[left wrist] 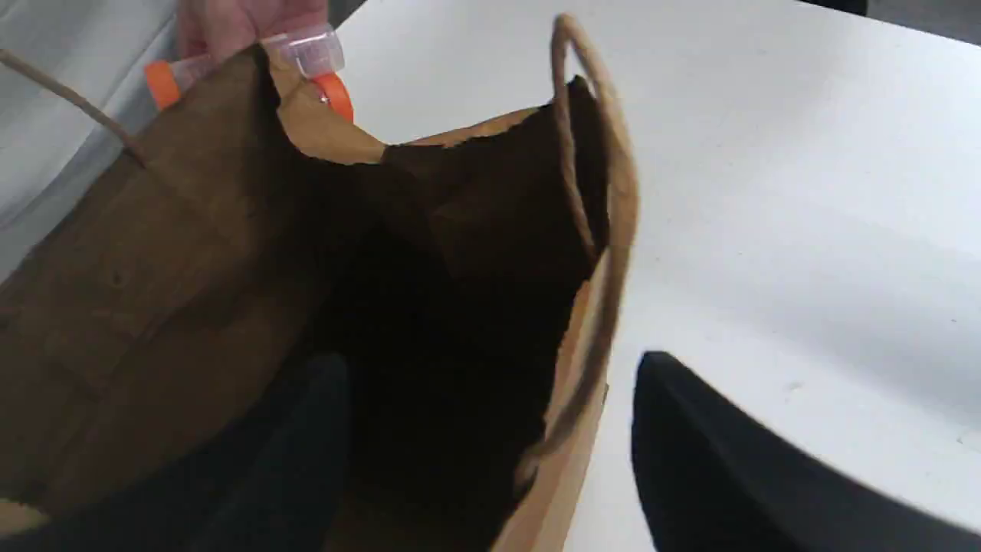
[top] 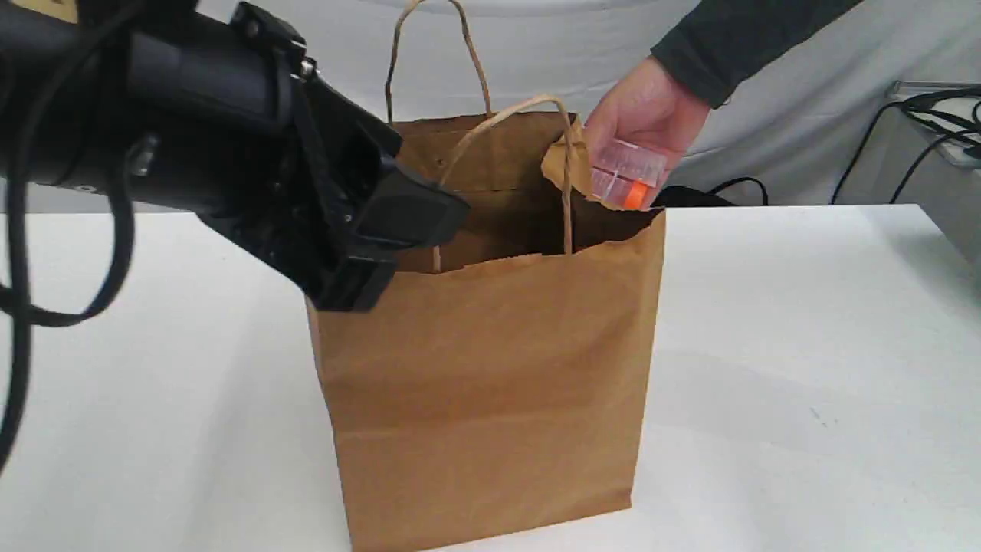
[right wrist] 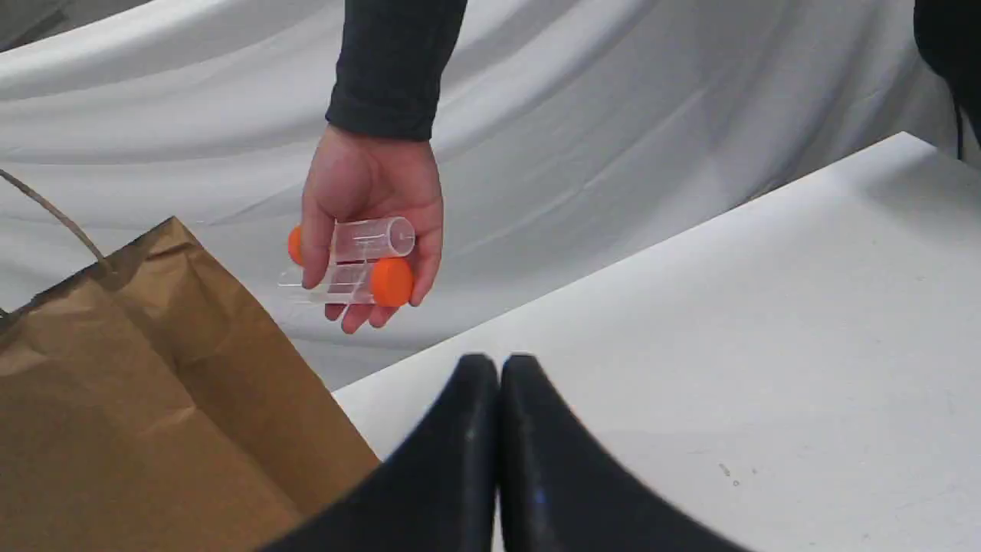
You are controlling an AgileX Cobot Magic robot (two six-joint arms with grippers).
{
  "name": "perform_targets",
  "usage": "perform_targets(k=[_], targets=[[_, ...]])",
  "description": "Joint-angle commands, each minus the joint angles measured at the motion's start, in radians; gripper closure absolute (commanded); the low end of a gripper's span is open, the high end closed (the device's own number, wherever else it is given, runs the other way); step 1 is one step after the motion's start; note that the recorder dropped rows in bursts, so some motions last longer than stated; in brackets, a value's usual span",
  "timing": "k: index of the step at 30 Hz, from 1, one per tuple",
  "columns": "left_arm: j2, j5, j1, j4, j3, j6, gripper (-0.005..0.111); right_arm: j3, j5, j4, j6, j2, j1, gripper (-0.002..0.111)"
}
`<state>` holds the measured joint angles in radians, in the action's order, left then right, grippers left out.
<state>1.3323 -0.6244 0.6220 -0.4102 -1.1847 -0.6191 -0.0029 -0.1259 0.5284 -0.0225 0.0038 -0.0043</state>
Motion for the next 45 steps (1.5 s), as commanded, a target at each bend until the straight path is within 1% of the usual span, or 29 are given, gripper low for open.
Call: perform_targets(k=[1, 3, 5, 8, 11, 12, 16, 18, 20, 23, 24, 28, 35, 37, 40, 43, 45], targets=[[0.035, 0.030, 0.006, -0.029, -0.008, 0.010, 0.050, 0.003, -0.007, -0.013, -0.007, -0.004, -0.006, 0.108], [0.048, 0.038, 0.006, -0.048, -0.008, 0.010, 0.053, 0.003, -0.007, -0.013, -0.007, -0.004, -0.006, 0.108], [0.059, 0.060, 0.006, -0.078, -0.008, 0.010, 0.058, 0.003, -0.007, -0.013, -0.007, -0.004, -0.006, 0.108], [0.063, 0.103, 0.006, -0.116, -0.008, 0.010, 0.076, 0.003, 0.011, -0.013, -0.007, -0.004, -0.006, 0.108], [0.063, 0.124, 0.006, -0.125, -0.008, 0.010, 0.104, 0.003, 0.030, -0.005, 0.007, -0.004, -0.006, 0.108], [0.063, 0.126, 0.006, -0.125, -0.008, 0.004, 0.106, 0.003, 0.033, 0.012, 0.012, -0.004, -0.006, 0.108], [0.063, 0.126, 0.006, -0.132, -0.008, -0.016, 0.107, 0.003, 0.042, 0.136, 0.008, -0.004, -0.006, 0.108], [0.063, 0.126, 0.006, -0.132, -0.008, -0.016, 0.107, -0.016, 0.044, 0.153, 0.008, -0.004, -0.006, 0.108], [0.063, 0.126, 0.006, -0.132, -0.008, -0.016, 0.107, -0.086, 0.044, 0.151, 0.005, -0.004, -0.006, 0.108], [0.065, 0.126, 0.006, -0.132, -0.008, -0.016, 0.107, -0.220, 0.054, 0.118, -0.054, -0.004, -0.006, 0.108], [0.065, 0.126, 0.006, -0.132, -0.008, -0.016, 0.107, -0.284, 0.054, 0.101, -0.065, 0.015, -0.006, 0.108], [0.070, 0.126, 0.006, -0.160, -0.008, -0.016, 0.107, -0.499, 0.026, 0.069, -0.120, 0.189, -0.006, 0.108], [0.070, 0.128, 0.006, -0.184, -0.008, -0.016, 0.107, -0.968, -0.218, -0.018, -0.286, 0.597, -0.006, 0.108], [0.070, 0.128, 0.006, -0.184, -0.008, -0.016, 0.107, -1.127, -0.328, -0.018, -0.323, 0.713, -0.006, 0.108], [0.070, 0.126, 0.006, -0.184, -0.008, -0.016, 0.107, -1.322, -0.491, -0.018, -0.335, 0.870, -0.006, 0.108], [0.070, 0.126, 0.006, -0.184, -0.008, -0.018, 0.107, -1.503, -0.640, -0.021, -0.382, 1.004, -0.006, 0.108], [0.070, 0.124, 0.006, -0.184, -0.008, -0.018, 0.107, -1.585, -0.696, -0.035, -0.397, 1.083, -0.006, 0.108]])
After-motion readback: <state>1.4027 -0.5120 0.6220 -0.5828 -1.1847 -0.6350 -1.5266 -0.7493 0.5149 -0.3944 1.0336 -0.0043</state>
